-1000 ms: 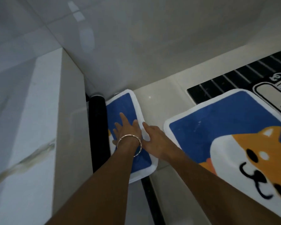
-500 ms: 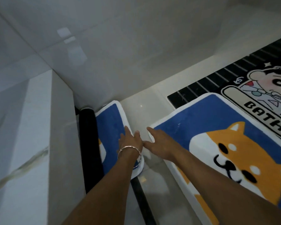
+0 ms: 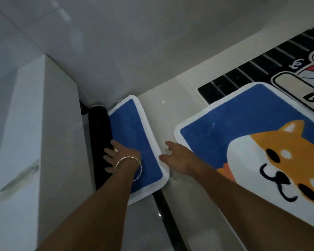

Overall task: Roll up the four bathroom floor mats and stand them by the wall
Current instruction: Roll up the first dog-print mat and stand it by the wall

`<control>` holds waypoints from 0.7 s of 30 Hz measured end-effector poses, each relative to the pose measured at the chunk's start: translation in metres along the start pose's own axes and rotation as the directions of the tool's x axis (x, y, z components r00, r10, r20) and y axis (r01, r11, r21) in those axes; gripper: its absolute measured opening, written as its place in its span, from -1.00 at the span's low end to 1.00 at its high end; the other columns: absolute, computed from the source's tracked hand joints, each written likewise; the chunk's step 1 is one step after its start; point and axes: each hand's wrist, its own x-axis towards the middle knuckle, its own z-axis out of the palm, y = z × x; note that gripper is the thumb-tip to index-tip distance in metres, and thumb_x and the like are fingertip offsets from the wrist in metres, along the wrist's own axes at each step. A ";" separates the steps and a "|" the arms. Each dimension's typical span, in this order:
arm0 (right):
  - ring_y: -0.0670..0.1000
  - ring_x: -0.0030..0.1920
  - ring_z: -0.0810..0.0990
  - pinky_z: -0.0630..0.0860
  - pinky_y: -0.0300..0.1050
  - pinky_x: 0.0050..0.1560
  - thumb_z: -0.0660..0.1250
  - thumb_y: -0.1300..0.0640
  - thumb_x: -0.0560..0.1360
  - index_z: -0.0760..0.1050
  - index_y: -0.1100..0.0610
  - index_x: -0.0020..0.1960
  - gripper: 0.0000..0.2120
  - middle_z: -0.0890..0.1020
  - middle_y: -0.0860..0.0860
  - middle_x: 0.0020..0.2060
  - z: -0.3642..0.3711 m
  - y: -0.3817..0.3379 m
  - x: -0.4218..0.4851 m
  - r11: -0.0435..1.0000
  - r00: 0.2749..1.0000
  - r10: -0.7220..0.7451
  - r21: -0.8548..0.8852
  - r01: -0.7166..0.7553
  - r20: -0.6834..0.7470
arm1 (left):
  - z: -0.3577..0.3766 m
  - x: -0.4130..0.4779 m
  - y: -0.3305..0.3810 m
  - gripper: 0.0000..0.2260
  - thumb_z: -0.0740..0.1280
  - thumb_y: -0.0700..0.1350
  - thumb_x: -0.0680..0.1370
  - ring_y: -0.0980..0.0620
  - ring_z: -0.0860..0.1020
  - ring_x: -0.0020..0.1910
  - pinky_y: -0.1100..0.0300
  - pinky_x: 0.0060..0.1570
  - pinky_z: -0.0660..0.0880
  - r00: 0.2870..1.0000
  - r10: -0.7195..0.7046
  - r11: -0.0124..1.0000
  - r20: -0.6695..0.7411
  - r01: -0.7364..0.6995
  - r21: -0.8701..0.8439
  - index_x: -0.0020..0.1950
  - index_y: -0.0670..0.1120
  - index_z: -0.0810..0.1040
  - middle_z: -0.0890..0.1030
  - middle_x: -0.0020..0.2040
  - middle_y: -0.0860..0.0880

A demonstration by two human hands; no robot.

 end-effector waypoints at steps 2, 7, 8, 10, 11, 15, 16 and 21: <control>0.09 0.35 0.39 0.33 -0.13 0.27 0.18 0.00 0.61 0.10 0.12 0.52 -0.45 0.35 0.09 0.43 0.010 -0.001 0.013 1.000 1.000 0.011 0.020 -0.011 0.013 | 0.000 0.007 -0.003 -0.32 0.19 -0.10 0.59 -0.23 -0.12 0.52 -0.15 0.44 -0.10 0.997 -0.072 0.997 -0.027 0.072 -0.003 0.56 -0.09 -0.19 -0.16 0.55 -0.21; 0.05 0.03 0.54 0.48 -0.14 0.01 0.25 0.10 0.56 0.36 0.19 0.29 -0.66 0.56 0.11 0.14 0.032 0.003 0.040 0.997 1.000 0.014 0.070 -0.012 -0.016 | 0.010 0.040 -0.031 -0.30 0.12 0.08 0.53 -0.33 0.00 0.49 -0.20 0.45 -0.04 0.974 -0.225 0.972 -0.024 0.222 -0.079 0.55 -0.21 -0.05 0.01 0.51 -0.32; 0.05 0.01 0.54 0.47 -0.15 -0.01 0.25 0.10 0.56 0.35 0.19 0.28 -0.67 0.56 0.09 0.13 0.036 0.002 0.044 0.997 1.000 0.012 0.081 -0.011 -0.022 | 0.010 0.046 -0.037 -0.30 0.09 0.09 0.52 -0.34 0.05 0.49 -0.18 0.45 0.02 0.969 -0.240 0.965 0.053 0.244 -0.092 0.54 -0.25 -0.02 0.05 0.51 -0.33; 0.02 -0.01 0.53 0.46 -0.16 -0.03 0.24 0.11 0.57 0.35 0.16 0.29 -0.68 0.56 0.08 0.12 0.043 0.000 0.049 0.994 1.000 0.000 0.114 0.002 -0.019 | 0.003 0.048 -0.045 -0.34 0.18 -0.04 0.57 -0.31 0.08 0.49 -0.14 0.44 0.06 0.958 -0.271 0.955 0.089 0.279 -0.096 0.53 -0.27 -0.06 0.05 0.51 -0.32; 0.02 0.00 0.53 0.47 -0.16 -0.01 0.23 0.12 0.57 0.35 0.14 0.31 -0.68 0.56 0.08 0.13 0.047 -0.001 0.050 0.991 1.000 -0.009 0.133 0.011 -0.012 | 0.001 0.047 -0.047 -0.32 0.24 -0.11 0.58 -0.29 0.07 0.49 -0.12 0.43 0.05 0.957 -0.278 0.953 0.076 0.285 -0.106 0.54 -0.26 -0.09 0.03 0.52 -0.31; 0.01 0.05 0.53 0.47 -0.14 0.09 0.18 0.17 0.56 0.30 -0.03 0.43 -0.55 0.56 0.04 0.18 0.059 -0.009 0.049 0.979 0.996 -0.088 0.183 0.088 -0.012 | -0.010 0.029 -0.045 -0.41 0.28 -0.15 0.57 -0.24 0.12 0.48 -0.06 0.42 0.07 0.975 -0.216 0.968 0.056 0.222 -0.114 0.50 -0.26 0.08 0.10 0.50 -0.28; 0.01 0.05 0.53 0.45 -0.17 0.08 0.17 0.17 0.56 0.24 -0.06 0.47 -0.51 0.54 0.04 0.20 0.061 -0.011 0.049 0.980 0.994 -0.111 0.164 0.111 -0.010 | -0.008 0.027 -0.044 -0.46 0.27 -0.16 0.58 -0.23 0.16 0.46 -0.05 0.40 0.08 0.980 -0.193 0.971 0.048 0.197 -0.132 0.48 -0.26 0.13 0.15 0.49 -0.28; 0.04 0.15 0.51 0.37 -0.23 0.05 0.18 0.19 0.56 0.10 -0.02 0.54 -0.41 0.46 0.12 0.33 0.069 -0.017 0.048 0.979 0.979 -0.202 0.030 0.202 0.001 | 0.000 0.037 -0.038 -0.69 0.10 -0.13 0.63 -0.24 0.36 0.33 -0.01 0.31 0.26 0.990 -0.124 0.965 -0.066 0.105 -0.242 0.33 -0.24 0.32 0.38 0.34 -0.27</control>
